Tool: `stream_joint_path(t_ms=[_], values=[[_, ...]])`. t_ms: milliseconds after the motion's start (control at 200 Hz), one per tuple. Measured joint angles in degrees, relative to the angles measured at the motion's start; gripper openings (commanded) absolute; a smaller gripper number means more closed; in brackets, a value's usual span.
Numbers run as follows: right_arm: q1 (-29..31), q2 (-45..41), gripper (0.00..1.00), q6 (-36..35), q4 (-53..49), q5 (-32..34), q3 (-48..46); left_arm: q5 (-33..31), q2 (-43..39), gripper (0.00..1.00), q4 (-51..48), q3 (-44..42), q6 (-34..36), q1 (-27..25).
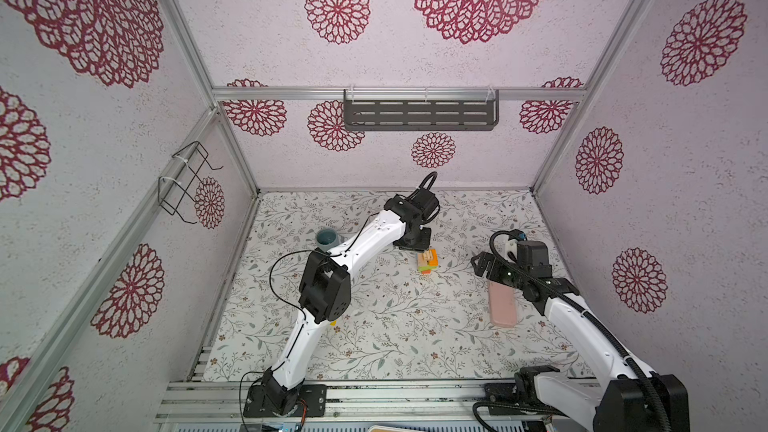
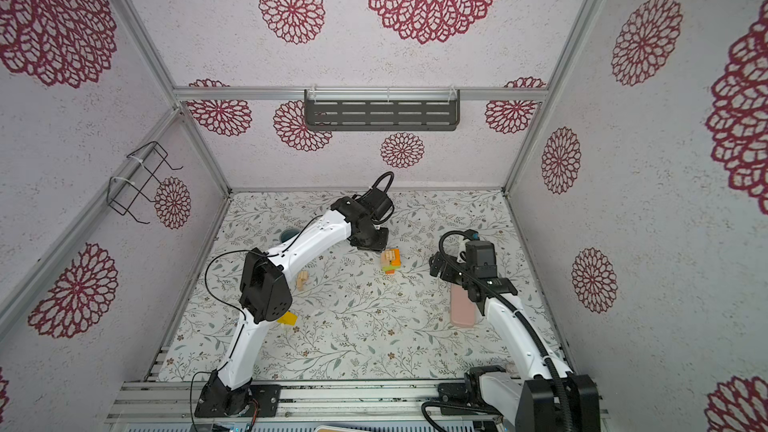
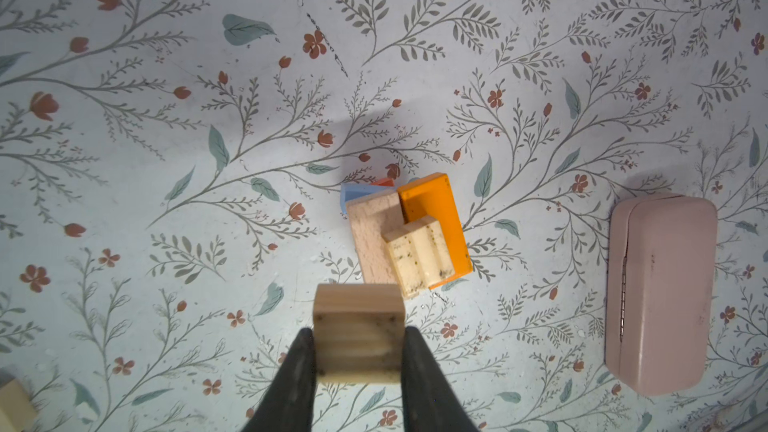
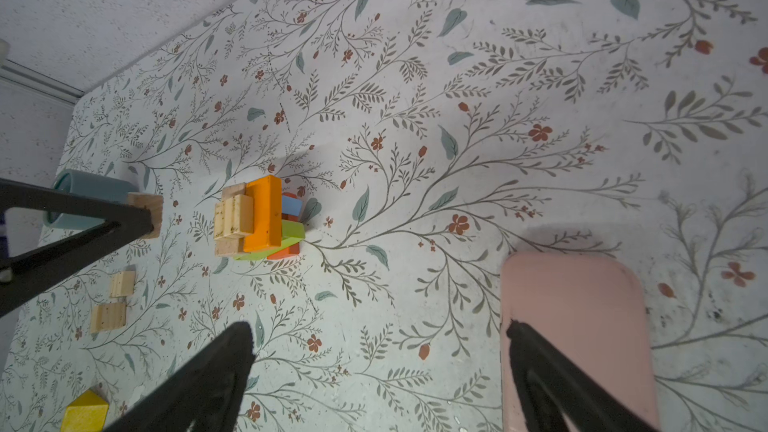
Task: Build the wood block tower
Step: 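Lift the pine cube with the left gripper and carry it over the stack, then lower the pine cube onto the stack top and open the left gripper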
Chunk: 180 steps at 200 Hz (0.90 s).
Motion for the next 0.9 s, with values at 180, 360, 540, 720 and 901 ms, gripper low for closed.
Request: stream_joint_path(t_ms=[180,360,540,720,901], values=[[0.0,0.98,0.99,0.0,0.02,-0.02,0.0,0.98,2.01,0.3,-0.02,2.56,-0.17,-0.61],[-0.02,1.2,0.99,0.0,0.02,-0.02,0.0,1.4,4.15,0.3,-0.04,5.6,-0.24,-0.87],[-0.11,1.22,0.99,0.0,0.02,-0.04,0.0,2.03,5.53,0.3,-0.04,7.28,-0.26,-1.16],[-0.13,1.25,0.99,0.0,0.02,-0.07,0.0,2.12,6.51,0.3,-0.24,7.28,-0.26,-1.51],[-0.17,1.73,0.99,0.0,0.07,-0.39,0.0,2.08,7.26,0.3,-0.63,7.28,-0.28,-1.6]])
